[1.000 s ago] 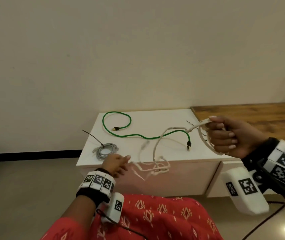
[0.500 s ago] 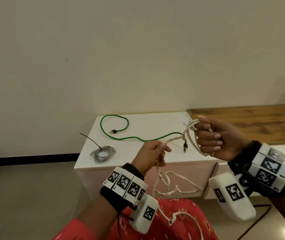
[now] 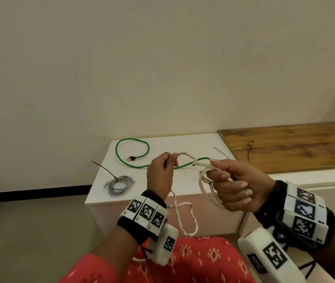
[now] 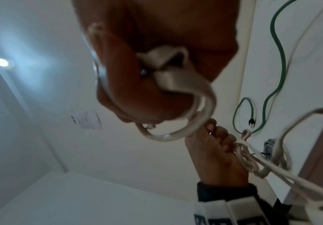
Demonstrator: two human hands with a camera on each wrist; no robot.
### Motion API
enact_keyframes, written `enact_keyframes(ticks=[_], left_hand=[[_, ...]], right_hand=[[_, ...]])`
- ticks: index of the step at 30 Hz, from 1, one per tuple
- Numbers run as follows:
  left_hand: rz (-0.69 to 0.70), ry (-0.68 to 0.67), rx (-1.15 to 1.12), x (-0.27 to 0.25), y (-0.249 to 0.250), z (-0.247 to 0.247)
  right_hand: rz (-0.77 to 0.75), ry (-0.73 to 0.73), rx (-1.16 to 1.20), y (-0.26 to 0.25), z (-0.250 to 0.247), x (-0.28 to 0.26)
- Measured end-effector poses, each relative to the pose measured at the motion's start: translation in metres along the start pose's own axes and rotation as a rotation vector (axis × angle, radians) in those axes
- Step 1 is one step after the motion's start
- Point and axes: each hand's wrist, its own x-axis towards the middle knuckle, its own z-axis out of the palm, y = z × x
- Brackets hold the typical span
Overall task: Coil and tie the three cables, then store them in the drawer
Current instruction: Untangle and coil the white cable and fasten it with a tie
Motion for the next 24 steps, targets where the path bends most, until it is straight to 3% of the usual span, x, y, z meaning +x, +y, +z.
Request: enact_keyframes(ticks=[2,6,10,11,15,17,19,21,24], left_hand=[[0.017,-0.046,0.026,-0.004,-0.002,0.001],[0.064,-0.264,0.092,-0.029,-0.010,0.008],[0.027,-0.447,0.084,-0.051,-0.018,0.015],[0.004,-0.506,0.066,-0.056,-0.019,0.017],[0.048,-0.642,0.205,-0.068,-0.017,0.019],[0.110,-0.661,0.314,-0.069,-0.015,0.019],[0.144,-0.631,0.373,-0.069,-0.014,0.018],[0.165,-0.565,0.423,-0.068,-0.014,0.016],[0.198,-0.450,0.428,-0.065,-0.014,0.010]], right_hand=[[-0.114,-0.013,0.048,-0.001,0.003,0.000],[-0.450,0.013,0.216,-0.013,0.003,-0.006],[-0.718,0.094,0.216,-0.014,-0.012,-0.007],[-0.797,0.146,0.190,-0.015,-0.013,-0.007],[-1.040,0.623,-0.067,-0.014,-0.010,-0.006],[-1.047,0.781,-0.338,-0.008,-0.015,-0.003],[-0.987,0.937,-0.763,0.000,-0.022,-0.001],[-0.844,1.047,-1.231,0.006,-0.030,0.000],[-0.557,1.113,-1.565,0.013,-0.039,0.002]])
